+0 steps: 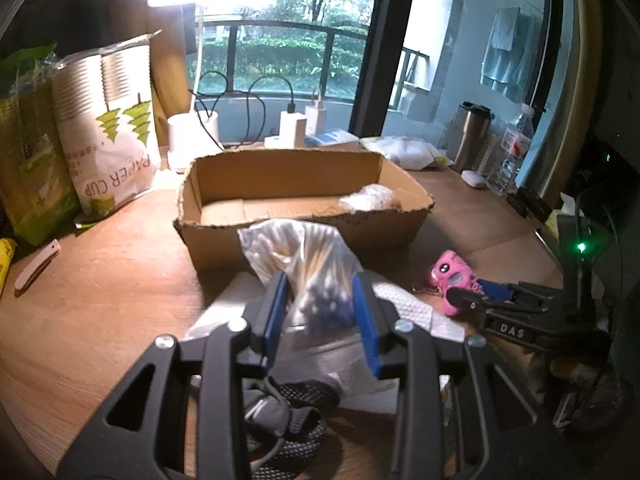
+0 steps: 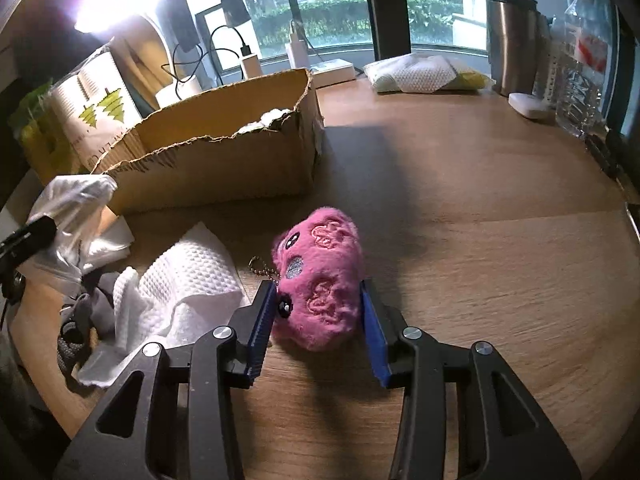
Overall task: Organize soft objects
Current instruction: 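Carry the pink plush and cotton-swab bag over the cardboard box with both tools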
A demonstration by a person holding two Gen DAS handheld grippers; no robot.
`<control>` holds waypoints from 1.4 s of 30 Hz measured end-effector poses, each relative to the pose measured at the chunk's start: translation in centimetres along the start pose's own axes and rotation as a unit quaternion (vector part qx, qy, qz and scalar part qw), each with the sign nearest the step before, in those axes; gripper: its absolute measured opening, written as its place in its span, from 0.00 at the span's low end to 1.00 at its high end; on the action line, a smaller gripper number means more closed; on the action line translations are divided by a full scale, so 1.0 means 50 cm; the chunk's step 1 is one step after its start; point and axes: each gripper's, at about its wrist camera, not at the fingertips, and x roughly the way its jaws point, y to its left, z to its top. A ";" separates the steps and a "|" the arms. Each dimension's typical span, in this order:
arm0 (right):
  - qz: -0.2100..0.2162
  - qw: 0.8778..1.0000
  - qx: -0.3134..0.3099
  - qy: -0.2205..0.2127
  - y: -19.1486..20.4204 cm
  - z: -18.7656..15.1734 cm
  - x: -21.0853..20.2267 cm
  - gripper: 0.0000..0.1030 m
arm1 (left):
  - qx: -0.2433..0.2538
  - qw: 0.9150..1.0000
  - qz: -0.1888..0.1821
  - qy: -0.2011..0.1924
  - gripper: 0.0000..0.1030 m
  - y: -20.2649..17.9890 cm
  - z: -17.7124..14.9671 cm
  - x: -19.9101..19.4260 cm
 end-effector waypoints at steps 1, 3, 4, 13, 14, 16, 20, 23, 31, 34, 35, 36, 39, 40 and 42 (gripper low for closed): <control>0.000 1.000 -0.001 -0.004 0.001 0.001 -0.002 0.39 | 0.000 1.000 0.000 -0.003 0.34 0.003 0.002 -0.003; -0.002 1.000 -0.005 -0.009 0.004 0.003 -0.004 0.34 | -0.001 1.000 0.001 -0.007 0.34 0.009 0.004 -0.007; -0.002 1.000 -0.007 -0.012 0.005 0.003 -0.006 0.33 | -0.002 1.000 0.002 -0.009 0.34 0.012 0.006 -0.009; -0.004 0.999 -0.020 -0.045 0.027 0.026 -0.061 0.32 | -0.005 1.000 0.002 -0.027 0.34 0.032 0.016 -0.033; -0.003 0.999 -0.021 -0.048 0.029 0.030 -0.066 0.32 | -0.005 1.000 0.002 -0.029 0.34 0.032 0.017 -0.036; -0.001 0.998 -0.025 -0.055 0.037 0.038 -0.079 0.32 | -0.005 0.999 0.003 -0.034 0.34 0.035 0.021 -0.042; 0.005 0.997 -0.031 -0.070 0.048 0.054 -0.104 0.32 | -0.005 0.999 0.005 -0.045 0.34 0.043 0.033 -0.052; 0.008 0.996 -0.035 -0.083 0.056 0.067 -0.123 0.32 | -0.004 0.998 0.006 -0.054 0.34 0.048 0.043 -0.060; 0.014 0.993 -0.043 -0.111 0.071 0.106 -0.155 0.32 | -0.012 0.997 0.006 -0.074 0.34 0.060 0.071 -0.071; 0.017 0.992 -0.046 -0.117 0.073 0.121 -0.157 0.32 | -0.011 0.997 0.009 -0.082 0.34 0.063 0.085 -0.071; 0.019 0.992 -0.047 -0.119 0.073 0.125 -0.157 0.32 | -0.011 0.996 0.009 -0.083 0.34 0.064 0.091 -0.069; 0.021 0.991 -0.048 -0.120 0.074 0.130 -0.156 0.32 | -0.011 0.996 0.010 -0.085 0.34 0.065 0.096 -0.068; 0.025 0.991 -0.050 -0.123 0.076 0.145 -0.150 0.32 | -0.011 0.996 0.013 -0.088 0.34 0.068 0.109 -0.060; 0.026 0.991 -0.051 -0.124 0.077 0.149 -0.148 0.32 | -0.011 0.996 0.014 -0.088 0.34 0.070 0.115 -0.054; 0.030 0.990 -0.052 -0.126 0.078 0.158 -0.142 0.32 | -0.011 0.996 0.015 -0.088 0.34 0.069 0.120 -0.046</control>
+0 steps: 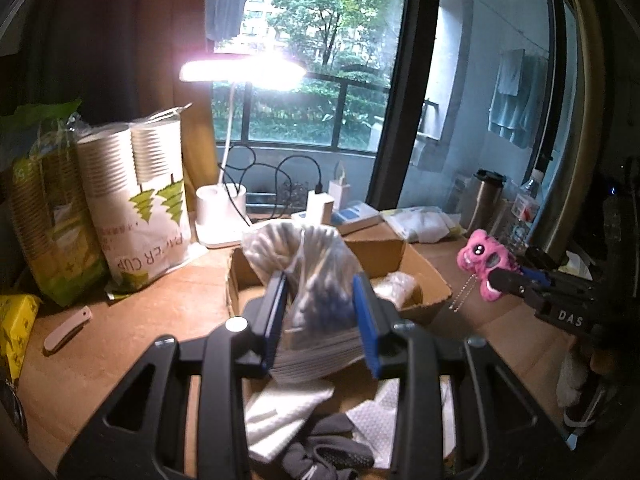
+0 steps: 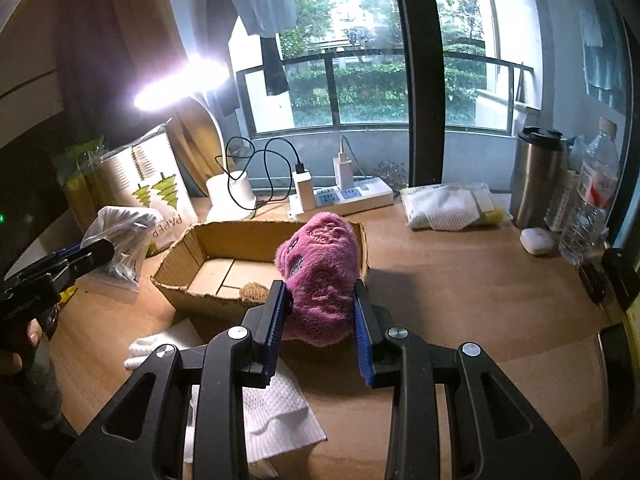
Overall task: Organize soft objects
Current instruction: 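Carry the pink plush and cotton-swab bag over the cardboard box with both tools, then open both tools to drop the pink plush and swab bag into the box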
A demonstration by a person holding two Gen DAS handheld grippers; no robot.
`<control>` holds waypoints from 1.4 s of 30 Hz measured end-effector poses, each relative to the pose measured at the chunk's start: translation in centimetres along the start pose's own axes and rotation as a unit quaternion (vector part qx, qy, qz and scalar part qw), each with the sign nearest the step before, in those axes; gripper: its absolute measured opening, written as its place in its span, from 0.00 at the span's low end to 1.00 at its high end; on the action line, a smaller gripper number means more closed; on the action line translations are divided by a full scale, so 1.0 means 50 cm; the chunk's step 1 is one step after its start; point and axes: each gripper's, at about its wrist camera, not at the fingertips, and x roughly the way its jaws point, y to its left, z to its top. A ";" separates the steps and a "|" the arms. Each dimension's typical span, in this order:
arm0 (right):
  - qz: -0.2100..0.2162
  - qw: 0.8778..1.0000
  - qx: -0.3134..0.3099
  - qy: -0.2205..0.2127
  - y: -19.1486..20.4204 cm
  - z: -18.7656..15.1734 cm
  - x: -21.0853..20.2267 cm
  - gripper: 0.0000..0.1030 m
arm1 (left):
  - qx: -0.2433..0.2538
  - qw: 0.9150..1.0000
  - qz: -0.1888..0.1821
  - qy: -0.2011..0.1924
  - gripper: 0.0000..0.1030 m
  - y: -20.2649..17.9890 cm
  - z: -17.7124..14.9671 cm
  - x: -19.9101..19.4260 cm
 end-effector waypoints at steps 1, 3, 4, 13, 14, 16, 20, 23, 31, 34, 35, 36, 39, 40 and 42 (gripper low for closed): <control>0.001 1.000 0.000 0.000 0.000 0.004 0.004 0.32 | 0.000 1.000 0.001 0.000 0.34 0.001 0.003 0.005; 0.004 1.000 0.001 -0.001 -0.003 0.009 0.012 0.32 | 0.000 1.000 0.003 0.000 0.34 0.002 0.007 0.017; 0.006 1.000 0.001 -0.001 -0.005 0.013 0.018 0.32 | 0.001 1.000 0.004 0.000 0.34 0.002 0.007 0.022; 0.022 1.000 0.007 0.010 -0.016 0.021 0.073 0.32 | 0.005 1.000 0.016 0.017 0.34 0.011 0.004 0.086; 0.028 1.000 0.007 0.011 -0.015 0.021 0.079 0.32 | 0.006 1.000 0.018 0.019 0.34 0.011 0.003 0.091; 0.036 0.999 0.006 0.014 -0.009 0.021 0.092 0.32 | 0.006 1.000 0.018 0.023 0.34 0.013 -0.001 0.105; 0.051 0.999 0.003 0.016 0.008 0.026 0.116 0.32 | 0.006 0.999 0.021 0.031 0.35 0.016 -0.006 0.132; 0.063 0.998 -0.001 0.017 0.020 0.032 0.135 0.32 | 0.006 0.999 0.019 0.038 0.35 0.020 -0.006 0.154; 0.084 0.996 -0.006 0.024 0.045 0.042 0.182 0.34 | 0.007 0.998 0.011 0.055 0.54 0.020 -0.008 0.191; 0.079 0.996 -0.011 0.036 0.055 0.039 0.205 0.41 | 0.004 0.999 0.008 0.047 0.58 0.024 -0.005 0.185; 0.076 0.996 -0.011 0.041 0.056 0.038 0.211 0.42 | 0.002 0.999 0.008 0.047 0.58 0.026 -0.005 0.184; 0.075 0.996 -0.008 0.046 0.056 0.036 0.217 0.43 | 0.002 0.999 0.009 0.047 0.58 0.027 -0.005 0.183; 0.074 0.996 -0.007 0.053 0.057 0.034 0.218 0.43 | -0.002 0.999 0.013 0.048 0.59 0.033 -0.008 0.178; 0.073 0.996 -0.009 0.052 0.058 0.034 0.213 0.43 | -0.004 0.999 0.014 0.048 0.59 0.035 -0.009 0.174; 0.072 0.996 -0.011 0.051 0.061 0.033 0.205 0.43 | -0.006 0.999 0.014 0.047 0.59 0.037 -0.011 0.166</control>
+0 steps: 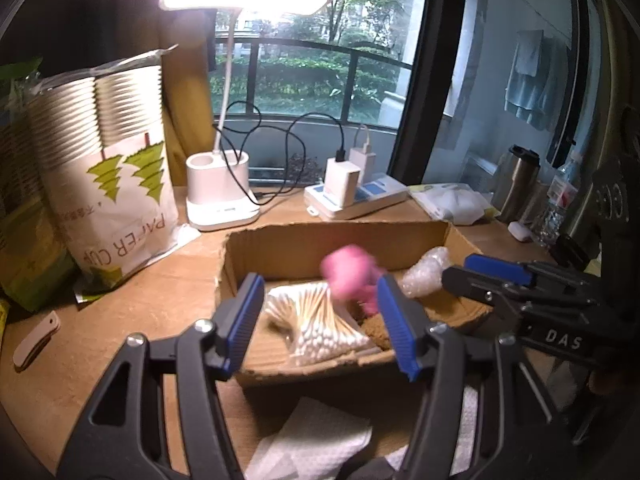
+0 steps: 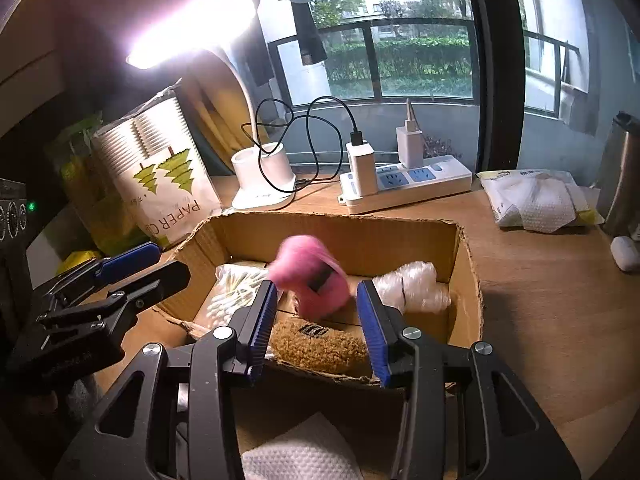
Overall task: Organize soft objects
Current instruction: 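Open both tools to drop the pink plush and swab bag into the box, then move both open tools back toward the white towels and grey gloves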
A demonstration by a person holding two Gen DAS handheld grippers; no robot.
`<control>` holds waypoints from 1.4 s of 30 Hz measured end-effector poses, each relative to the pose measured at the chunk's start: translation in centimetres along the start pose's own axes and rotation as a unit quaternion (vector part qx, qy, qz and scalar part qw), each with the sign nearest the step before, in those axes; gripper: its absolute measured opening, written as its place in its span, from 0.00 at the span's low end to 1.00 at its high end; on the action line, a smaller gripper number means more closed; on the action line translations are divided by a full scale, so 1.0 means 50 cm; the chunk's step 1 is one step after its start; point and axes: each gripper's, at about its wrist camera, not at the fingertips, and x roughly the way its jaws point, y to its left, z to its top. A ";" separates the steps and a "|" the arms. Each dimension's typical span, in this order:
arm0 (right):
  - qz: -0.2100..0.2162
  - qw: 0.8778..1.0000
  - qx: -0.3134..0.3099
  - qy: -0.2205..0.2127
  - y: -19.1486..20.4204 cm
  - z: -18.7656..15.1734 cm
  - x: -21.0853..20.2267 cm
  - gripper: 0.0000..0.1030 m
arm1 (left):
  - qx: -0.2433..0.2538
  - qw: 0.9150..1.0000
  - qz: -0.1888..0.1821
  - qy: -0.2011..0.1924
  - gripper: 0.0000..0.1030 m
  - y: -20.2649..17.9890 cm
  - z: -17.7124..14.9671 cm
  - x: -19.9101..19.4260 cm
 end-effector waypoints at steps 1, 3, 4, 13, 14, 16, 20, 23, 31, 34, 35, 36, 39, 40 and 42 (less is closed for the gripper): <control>-0.002 1.000 0.000 -0.001 0.002 -0.002 -0.005 0.43 | -0.001 1.000 0.000 -0.001 0.59 0.000 -0.002 -0.006; -0.004 1.000 0.000 -0.002 0.004 -0.005 -0.014 0.43 | -0.001 1.000 -0.003 -0.002 0.59 -0.001 -0.005 -0.017; -0.005 1.000 0.000 -0.002 0.007 -0.007 -0.021 0.43 | 0.000 1.000 -0.004 -0.004 0.59 -0.003 -0.007 -0.025; -0.015 1.000 -0.007 -0.017 0.035 -0.025 -0.084 0.43 | 0.007 1.000 -0.008 -0.022 0.60 -0.013 -0.019 -0.090; -0.016 1.000 -0.008 -0.018 0.036 -0.027 -0.090 0.43 | 0.008 1.000 -0.009 -0.024 0.60 -0.014 -0.020 -0.097; -0.017 1.000 -0.009 -0.021 0.043 -0.032 -0.104 0.43 | 0.008 1.000 -0.009 -0.028 0.60 -0.015 -0.023 -0.111; -0.020 0.999 -0.010 -0.027 0.052 -0.043 -0.128 0.43 | 0.008 0.999 -0.010 -0.033 0.60 -0.016 -0.036 -0.136; -0.022 0.999 -0.013 -0.027 0.061 -0.053 -0.139 0.43 | 0.006 0.999 -0.012 -0.030 0.60 -0.018 -0.049 -0.147; -0.027 0.999 -0.014 -0.022 0.072 -0.091 -0.162 0.43 | 0.005 1.000 -0.013 -0.023 0.60 -0.027 -0.090 -0.168; -0.031 0.999 -0.013 -0.019 0.072 -0.107 -0.168 0.43 | 0.005 1.000 -0.014 -0.021 0.60 -0.029 -0.104 -0.175; -0.032 0.999 -0.012 -0.018 0.070 -0.111 -0.169 0.43 | 0.005 1.000 -0.014 -0.020 0.60 -0.029 -0.109 -0.177; -0.034 0.999 -0.011 -0.017 0.068 -0.116 -0.171 0.43 | 0.005 1.000 -0.015 -0.019 0.60 -0.029 -0.113 -0.178; -0.038 0.999 -0.008 -0.011 0.066 -0.133 -0.171 0.44 | 0.002 1.000 -0.015 -0.013 0.60 -0.027 -0.132 -0.180; -0.038 0.999 -0.007 -0.009 0.066 -0.138 -0.170 0.45 | 0.002 1.000 -0.015 -0.011 0.60 -0.026 -0.137 -0.181; -0.039 0.999 -0.005 -0.006 0.067 -0.149 -0.169 0.52 | 0.002 1.000 -0.013 -0.005 0.60 -0.023 -0.152 -0.182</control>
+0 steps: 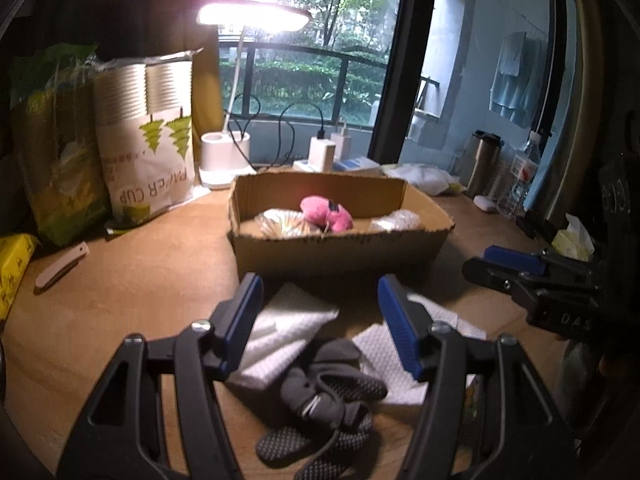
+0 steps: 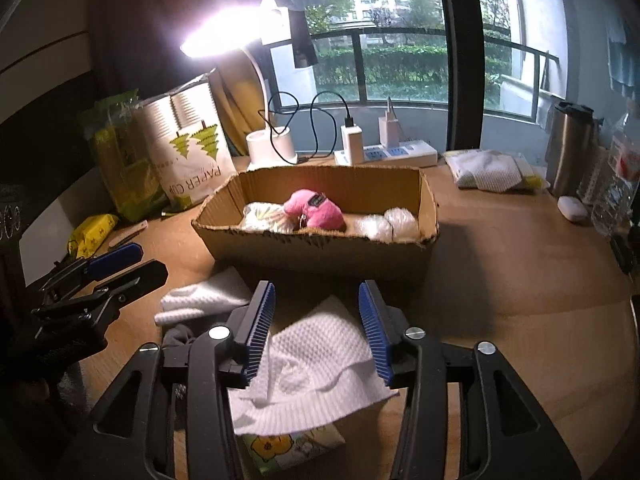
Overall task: Organize soft objects
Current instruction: 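Move both open tools back toward the white towels and grey gloves, then grasp a white waffle towel with the right tool while the left tool grasps another towel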
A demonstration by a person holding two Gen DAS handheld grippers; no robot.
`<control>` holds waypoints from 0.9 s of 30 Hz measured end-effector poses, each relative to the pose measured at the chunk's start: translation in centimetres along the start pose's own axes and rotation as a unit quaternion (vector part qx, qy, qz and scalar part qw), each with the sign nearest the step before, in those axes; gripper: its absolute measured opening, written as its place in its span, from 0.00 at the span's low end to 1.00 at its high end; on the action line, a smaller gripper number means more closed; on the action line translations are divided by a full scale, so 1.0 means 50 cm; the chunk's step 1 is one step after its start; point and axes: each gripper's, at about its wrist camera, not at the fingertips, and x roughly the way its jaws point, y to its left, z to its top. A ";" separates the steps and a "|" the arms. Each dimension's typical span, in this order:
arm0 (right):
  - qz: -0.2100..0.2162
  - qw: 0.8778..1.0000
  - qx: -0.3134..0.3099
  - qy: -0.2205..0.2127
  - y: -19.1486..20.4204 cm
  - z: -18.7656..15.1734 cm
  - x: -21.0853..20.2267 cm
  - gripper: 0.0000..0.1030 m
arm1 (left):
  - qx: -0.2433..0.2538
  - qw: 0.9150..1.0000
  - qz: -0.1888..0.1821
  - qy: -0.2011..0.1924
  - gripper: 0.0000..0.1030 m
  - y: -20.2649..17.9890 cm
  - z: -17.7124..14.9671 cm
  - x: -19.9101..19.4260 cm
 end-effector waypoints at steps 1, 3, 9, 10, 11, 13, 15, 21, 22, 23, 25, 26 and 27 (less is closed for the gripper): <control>0.000 1.000 0.001 0.001 0.001 -0.005 0.001 0.57 | 0.000 1.000 0.001 0.003 0.61 0.002 -0.006 0.000; -0.002 1.000 -0.001 0.003 0.005 -0.013 0.003 0.60 | -0.003 1.000 0.004 0.010 0.60 0.008 -0.019 0.001; -0.006 1.000 -0.007 0.021 0.009 -0.030 0.023 0.64 | -0.007 1.000 0.017 0.026 0.61 0.030 -0.045 0.008; -0.005 1.000 -0.008 0.024 0.010 -0.034 0.028 0.64 | -0.010 0.999 0.020 0.029 0.61 0.036 -0.048 0.010; -0.005 1.000 -0.009 0.027 0.011 -0.036 0.031 0.64 | -0.012 0.999 0.021 0.031 0.61 0.042 -0.051 0.012; -0.004 0.999 -0.013 0.034 0.014 -0.040 0.041 0.64 | -0.016 0.999 0.026 0.034 0.61 0.051 -0.054 0.018; -0.003 0.999 -0.016 0.042 0.017 -0.043 0.051 0.64 | -0.018 0.999 0.029 0.037 0.61 0.059 -0.054 0.026; 0.003 0.997 -0.019 0.072 0.021 -0.057 0.090 0.64 | -0.023 0.998 0.032 0.050 0.61 0.071 -0.052 0.057; 0.004 0.997 -0.019 0.077 0.020 -0.060 0.097 0.64 | -0.024 0.998 0.033 0.055 0.61 0.072 -0.052 0.065; 0.004 0.997 -0.019 0.080 0.019 -0.061 0.102 0.64 | -0.024 0.997 0.034 0.059 0.61 0.072 -0.053 0.071; 0.003 0.996 -0.019 0.092 0.016 -0.064 0.117 0.64 | -0.026 0.997 0.035 0.067 0.61 0.075 -0.055 0.084; 0.003 0.995 -0.021 0.097 0.017 -0.066 0.123 0.64 | -0.028 0.996 0.035 0.072 0.61 0.076 -0.056 0.090; 0.001 0.994 -0.026 0.102 0.019 -0.068 0.129 0.64 | -0.031 0.996 0.035 0.077 0.61 0.079 -0.057 0.098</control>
